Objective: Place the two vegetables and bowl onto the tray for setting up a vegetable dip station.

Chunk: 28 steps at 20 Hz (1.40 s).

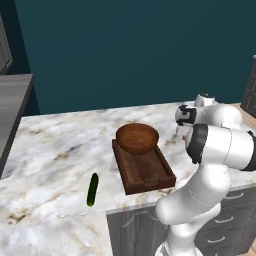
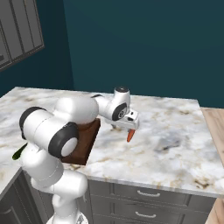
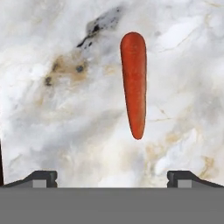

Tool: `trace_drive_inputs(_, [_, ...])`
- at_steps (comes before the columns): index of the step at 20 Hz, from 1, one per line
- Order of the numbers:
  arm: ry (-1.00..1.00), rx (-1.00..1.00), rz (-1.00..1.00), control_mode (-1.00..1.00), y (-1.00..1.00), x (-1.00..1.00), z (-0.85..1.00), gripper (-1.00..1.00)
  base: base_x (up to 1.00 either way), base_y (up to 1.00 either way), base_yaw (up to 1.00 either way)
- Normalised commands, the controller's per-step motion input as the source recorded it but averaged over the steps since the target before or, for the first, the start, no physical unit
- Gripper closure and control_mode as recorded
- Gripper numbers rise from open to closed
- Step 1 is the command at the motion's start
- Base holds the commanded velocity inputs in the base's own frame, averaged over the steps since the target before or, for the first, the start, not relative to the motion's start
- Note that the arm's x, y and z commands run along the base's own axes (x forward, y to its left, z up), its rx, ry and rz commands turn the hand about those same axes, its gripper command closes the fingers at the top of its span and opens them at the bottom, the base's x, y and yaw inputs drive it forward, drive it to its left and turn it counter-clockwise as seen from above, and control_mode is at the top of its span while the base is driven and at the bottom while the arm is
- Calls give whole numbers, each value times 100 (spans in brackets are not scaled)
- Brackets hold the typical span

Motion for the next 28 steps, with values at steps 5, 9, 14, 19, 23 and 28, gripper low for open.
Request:
trace_drive_inputs(5, [0,-4,2,-100,-5,21,-29,-100,0,0,0])
trace_drive_inputs(9, [0,-2,2,-100,-9,20,-25,-100,0,0,0])
trace_drive_inputs(14, [0,-1,3,-100,-12,16,-23,-100,0,0,0])
trace_drive_inputs(19, [0,-1,3,-100,-10,15,-21,-100,0,0,0])
trace_drive_inputs(23, [0,0,3,-100,-8,19,-17,-100,0,0,0])
trace_drive_inputs(28, [0,-1,2,-100,-8,21,-11,-100,0,0,0])
